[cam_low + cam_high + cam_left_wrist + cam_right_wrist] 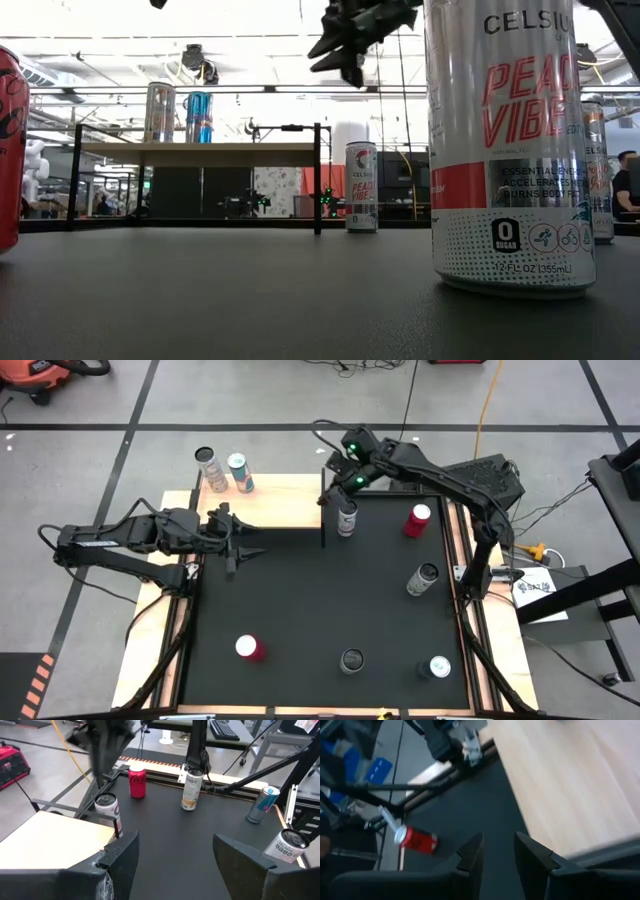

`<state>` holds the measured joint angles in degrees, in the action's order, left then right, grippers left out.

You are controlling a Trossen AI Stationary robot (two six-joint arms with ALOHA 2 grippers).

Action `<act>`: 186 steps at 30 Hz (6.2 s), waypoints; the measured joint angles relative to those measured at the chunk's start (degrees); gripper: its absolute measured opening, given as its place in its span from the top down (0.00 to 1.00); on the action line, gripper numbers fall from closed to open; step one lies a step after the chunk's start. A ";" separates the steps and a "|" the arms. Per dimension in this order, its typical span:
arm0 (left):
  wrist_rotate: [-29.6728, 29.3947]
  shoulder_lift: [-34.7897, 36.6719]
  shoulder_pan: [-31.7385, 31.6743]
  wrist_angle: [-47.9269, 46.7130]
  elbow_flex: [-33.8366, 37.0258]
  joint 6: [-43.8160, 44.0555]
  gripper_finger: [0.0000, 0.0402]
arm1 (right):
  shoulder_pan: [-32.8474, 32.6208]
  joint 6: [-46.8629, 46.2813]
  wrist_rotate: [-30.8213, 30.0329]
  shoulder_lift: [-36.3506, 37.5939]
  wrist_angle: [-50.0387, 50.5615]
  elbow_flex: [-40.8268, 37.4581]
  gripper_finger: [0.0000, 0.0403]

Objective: Place canned beverage on shelf
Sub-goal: Put the top white pink soda can on the shelf

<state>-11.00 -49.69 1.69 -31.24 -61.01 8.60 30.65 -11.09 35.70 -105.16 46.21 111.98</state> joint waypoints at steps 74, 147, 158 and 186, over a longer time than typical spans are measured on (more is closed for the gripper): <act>-2.75 0.00 0.00 0.28 0.02 3.13 0.37 | -8.37 5.11 -32.63 7.86 21.74 -0.04 0.40; -2.73 0.00 0.00 0.24 0.02 3.02 0.37 | -8.26 7.17 -40.05 7.90 7.84 -0.04 0.10; -2.73 -0.02 0.00 0.22 0.02 3.02 0.37 | -8.04 9.80 -40.30 7.34 6.47 -0.02 0.10; -2.73 -0.02 0.00 -2.41 0.02 3.02 0.37 | -5.87 11.85 -40.43 -3.72 19.14 -0.04 0.10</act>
<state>-13.74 -49.71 1.69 -33.65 -60.99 11.62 24.79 0.75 -4.73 -108.88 65.35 111.94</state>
